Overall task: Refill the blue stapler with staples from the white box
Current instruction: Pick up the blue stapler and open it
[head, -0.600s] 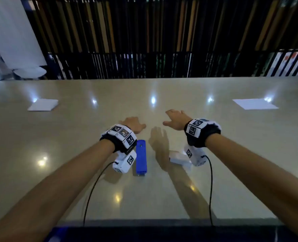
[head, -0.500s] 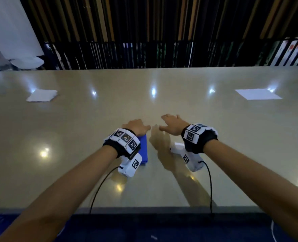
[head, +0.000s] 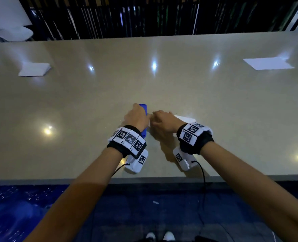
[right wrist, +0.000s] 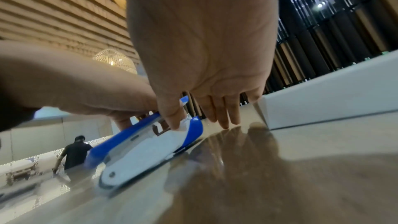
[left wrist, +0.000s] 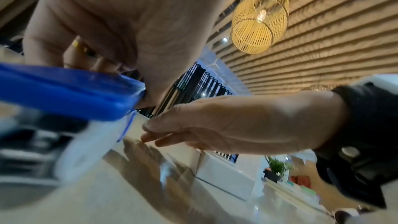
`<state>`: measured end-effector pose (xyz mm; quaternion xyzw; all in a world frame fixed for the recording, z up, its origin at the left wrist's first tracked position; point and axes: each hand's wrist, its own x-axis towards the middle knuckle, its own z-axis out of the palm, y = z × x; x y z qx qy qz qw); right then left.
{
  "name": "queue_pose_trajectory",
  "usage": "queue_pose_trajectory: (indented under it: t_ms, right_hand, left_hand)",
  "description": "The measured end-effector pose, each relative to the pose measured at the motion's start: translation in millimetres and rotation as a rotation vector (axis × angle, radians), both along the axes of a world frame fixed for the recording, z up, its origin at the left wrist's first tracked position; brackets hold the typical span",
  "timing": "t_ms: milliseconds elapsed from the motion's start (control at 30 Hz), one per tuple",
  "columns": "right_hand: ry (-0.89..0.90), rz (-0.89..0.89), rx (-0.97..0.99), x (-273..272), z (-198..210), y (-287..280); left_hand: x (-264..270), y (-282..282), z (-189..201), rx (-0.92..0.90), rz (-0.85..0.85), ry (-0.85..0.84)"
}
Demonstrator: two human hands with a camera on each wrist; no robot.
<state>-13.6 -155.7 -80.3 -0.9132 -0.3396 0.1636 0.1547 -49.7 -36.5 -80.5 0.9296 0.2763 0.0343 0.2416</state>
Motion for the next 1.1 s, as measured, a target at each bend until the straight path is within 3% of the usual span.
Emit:
queue_pose_trajectory:
  t_ms: [133,300,400,567,700,867,967,1100]
  right_hand:
    - [0.161,-0.106,0.237,-0.2,-3.1,0.8]
    - [0.332,-0.27,0.681,-3.2,6.2,-2.6]
    - [0.366,-0.271,0.798,-3.5,13.9,-2.7]
    - [0.327,-0.271,0.883,-2.6,18.1,0.5]
    - [0.525,-0.362,1.125,7.0,13.2,-15.5]
    - [0.535,-0.313,1.115,13.4,21.7,-14.8]
    - [0.509,-0.306,1.037,21.4,25.6,-15.0]
    - [0.503,-0.287,0.938,28.1,24.9,-21.0]
  left_hand:
    - [-3.4,-3.1,3.1,0.039,-0.11,-0.077]
    - [0.3,-5.4,5.3,-0.212,-0.264,-0.327]
    - [5.3,-6.0,4.0,-0.245,-0.279,-0.466]
    - [8.2,-6.9,6.4,-0.226,-0.185,-0.594]
    - [20.9,32.6,-2.9,-0.669,0.204,-0.714]
    - [18.8,36.8,5.3,-0.742,0.238,-0.865]
    - [21.6,39.2,3.0,-0.882,0.282,-0.952]
    - [23.0,45.6,-6.1,-1.002,0.32,-0.978]
